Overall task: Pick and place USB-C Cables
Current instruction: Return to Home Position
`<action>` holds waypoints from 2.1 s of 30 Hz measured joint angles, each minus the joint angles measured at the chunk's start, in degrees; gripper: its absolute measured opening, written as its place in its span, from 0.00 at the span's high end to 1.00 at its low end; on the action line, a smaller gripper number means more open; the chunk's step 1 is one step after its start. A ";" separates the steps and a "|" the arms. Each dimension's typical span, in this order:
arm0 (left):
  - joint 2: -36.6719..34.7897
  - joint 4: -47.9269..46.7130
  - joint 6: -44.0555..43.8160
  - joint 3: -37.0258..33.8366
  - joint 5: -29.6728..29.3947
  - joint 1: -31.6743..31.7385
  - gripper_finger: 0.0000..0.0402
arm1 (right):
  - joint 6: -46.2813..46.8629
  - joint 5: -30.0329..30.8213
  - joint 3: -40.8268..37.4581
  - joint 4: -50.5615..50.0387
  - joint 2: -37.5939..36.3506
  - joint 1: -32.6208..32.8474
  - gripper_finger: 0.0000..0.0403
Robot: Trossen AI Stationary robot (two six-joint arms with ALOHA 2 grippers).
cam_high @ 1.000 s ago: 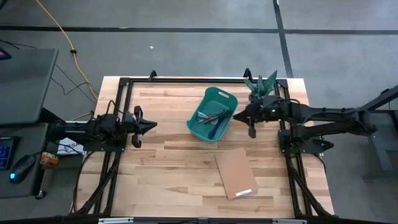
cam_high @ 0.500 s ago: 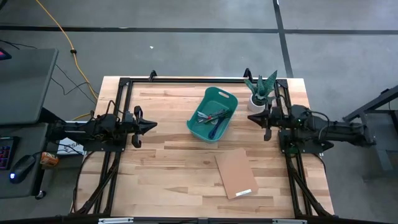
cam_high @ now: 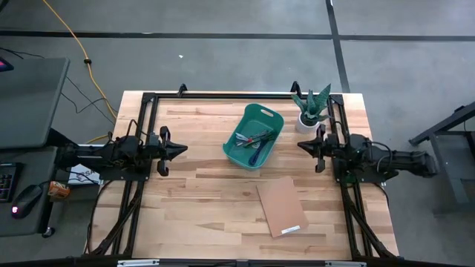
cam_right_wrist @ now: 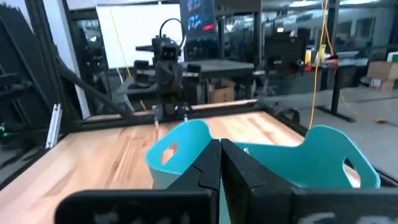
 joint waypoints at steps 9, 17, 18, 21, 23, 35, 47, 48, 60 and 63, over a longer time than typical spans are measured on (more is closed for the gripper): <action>0.01 0.02 0.00 0.02 0.01 0.00 0.99 | 1.13 -2.01 -0.54 -7.39 -3.99 2.51 1.00; 0.01 0.02 0.01 0.02 0.02 0.01 0.99 | 1.01 -2.66 -0.50 -7.73 -3.72 4.69 1.00; 0.01 0.02 0.01 0.02 0.02 0.01 0.99 | 0.59 -2.48 -0.52 -7.76 -3.72 4.72 1.00; 0.02 0.02 0.02 0.02 0.02 0.02 0.99 | -0.34 -1.76 -0.50 -7.82 -3.68 4.72 1.00; 0.01 0.01 0.02 0.02 0.02 0.01 0.99 | -0.33 -1.78 -0.50 -7.84 -3.68 4.72 1.00; 0.01 0.02 0.00 0.02 0.04 0.01 0.99 | -0.43 -1.74 -0.50 -7.89 -3.65 4.72 1.00; 0.00 0.02 0.00 0.04 0.04 0.02 0.99 | -0.45 -1.72 -0.50 -7.91 -3.65 4.72 1.00; 0.00 0.02 0.02 0.04 0.07 0.00 0.99 | -0.45 -1.72 -0.50 -7.91 -3.65 4.72 1.00; 0.02 0.02 0.02 0.04 0.07 0.00 0.99 | -0.45 -1.71 -0.50 -7.93 -3.63 4.72 1.00; 0.01 0.02 0.02 0.04 0.07 0.02 0.99 | -0.46 -1.71 -0.50 -7.93 -3.63 4.72 1.00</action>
